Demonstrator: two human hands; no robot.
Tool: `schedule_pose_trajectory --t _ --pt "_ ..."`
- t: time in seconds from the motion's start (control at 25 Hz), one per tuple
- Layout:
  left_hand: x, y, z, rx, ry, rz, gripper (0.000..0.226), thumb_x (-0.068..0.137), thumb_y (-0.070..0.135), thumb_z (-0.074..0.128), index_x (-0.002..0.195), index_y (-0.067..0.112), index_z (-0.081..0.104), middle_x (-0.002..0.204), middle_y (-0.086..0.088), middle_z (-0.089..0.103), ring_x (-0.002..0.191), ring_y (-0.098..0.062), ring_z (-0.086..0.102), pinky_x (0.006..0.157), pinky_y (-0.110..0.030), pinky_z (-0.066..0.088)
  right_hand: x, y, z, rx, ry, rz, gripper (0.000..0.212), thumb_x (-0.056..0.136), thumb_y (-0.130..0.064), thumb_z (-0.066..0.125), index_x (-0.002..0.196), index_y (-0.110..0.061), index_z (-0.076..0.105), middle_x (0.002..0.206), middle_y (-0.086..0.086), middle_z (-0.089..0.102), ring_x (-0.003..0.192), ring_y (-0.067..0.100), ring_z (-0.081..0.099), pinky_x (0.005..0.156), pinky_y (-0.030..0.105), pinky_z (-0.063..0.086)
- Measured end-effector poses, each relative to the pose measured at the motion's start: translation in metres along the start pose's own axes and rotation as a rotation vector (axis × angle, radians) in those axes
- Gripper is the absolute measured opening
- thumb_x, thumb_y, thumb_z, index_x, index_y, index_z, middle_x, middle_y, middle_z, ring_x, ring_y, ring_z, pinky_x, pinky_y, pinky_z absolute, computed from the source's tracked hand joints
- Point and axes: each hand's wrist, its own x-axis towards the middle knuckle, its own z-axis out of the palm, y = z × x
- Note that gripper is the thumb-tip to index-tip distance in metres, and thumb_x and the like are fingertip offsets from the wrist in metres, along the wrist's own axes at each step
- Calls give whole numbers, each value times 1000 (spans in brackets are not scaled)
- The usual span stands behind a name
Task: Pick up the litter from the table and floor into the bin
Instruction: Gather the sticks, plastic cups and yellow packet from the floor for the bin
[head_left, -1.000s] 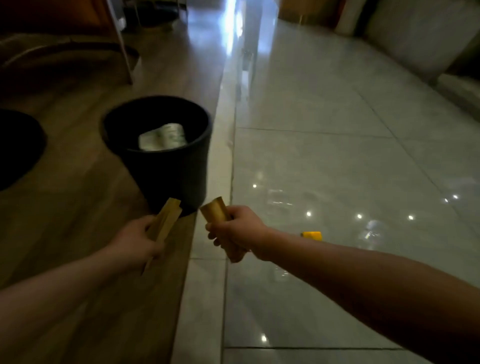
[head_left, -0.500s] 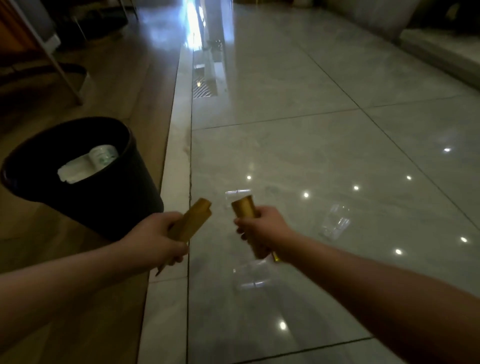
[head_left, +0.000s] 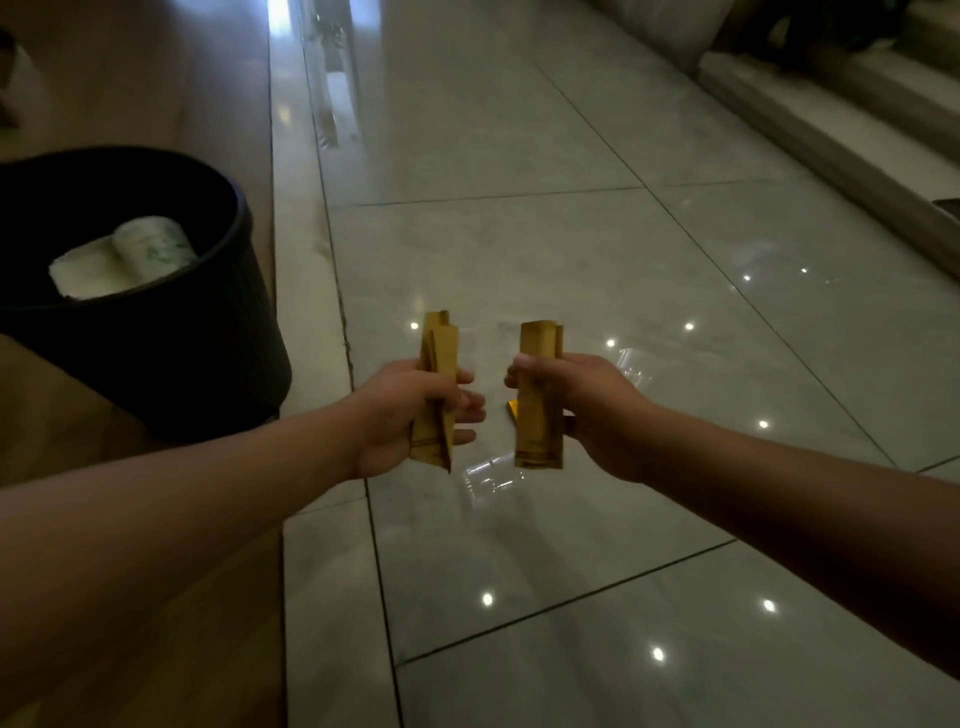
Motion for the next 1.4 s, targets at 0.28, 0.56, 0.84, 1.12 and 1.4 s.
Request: schedule_pose_trajectory --t 0.28,0.56,0.84,1.12,1.4 --pt "-18 7 -11 121 -26 123 34 83 17 67 118 18 64 106 -11 76 100 -31 72 82 -50 58 2 -12 48 -73 -323 -46 52 90 -56 54 131 -25 58 131 -2 63 123 21 54 111 48 37" --pt "2 -37 -32 314 192 -91 37 83 14 70 116 19 54 83 -12 78 78 -29 77 68 -47 60 34 35 -36 -915 -102 -272 63 78 -49 74 133 -23 55 134 3 56 120 28 55 98 42 49" --pt "24 -67 -32 341 239 -162 32 75 17 79 104 18 64 75 -12 75 68 -24 75 60 -38 60 76 96 -24 -1576 -379 -489 92 74 -45 77 150 -25 29 152 -1 38 138 29 32 106 42 42" --pt "38 -69 -25 267 231 -154 34 77 14 77 107 25 64 105 -11 69 93 -28 69 64 -38 59 76 84 -15 -1247 -320 -383 65 78 -41 75 136 -23 52 129 4 59 122 21 52 97 36 48" --pt "50 -53 -8 97 12 -61 51 63 19 85 109 33 68 102 -6 77 91 -26 75 66 -40 60 51 47 -28 -886 -277 -419 64 75 -39 79 133 -20 58 121 1 67 97 2 59 84 22 51"
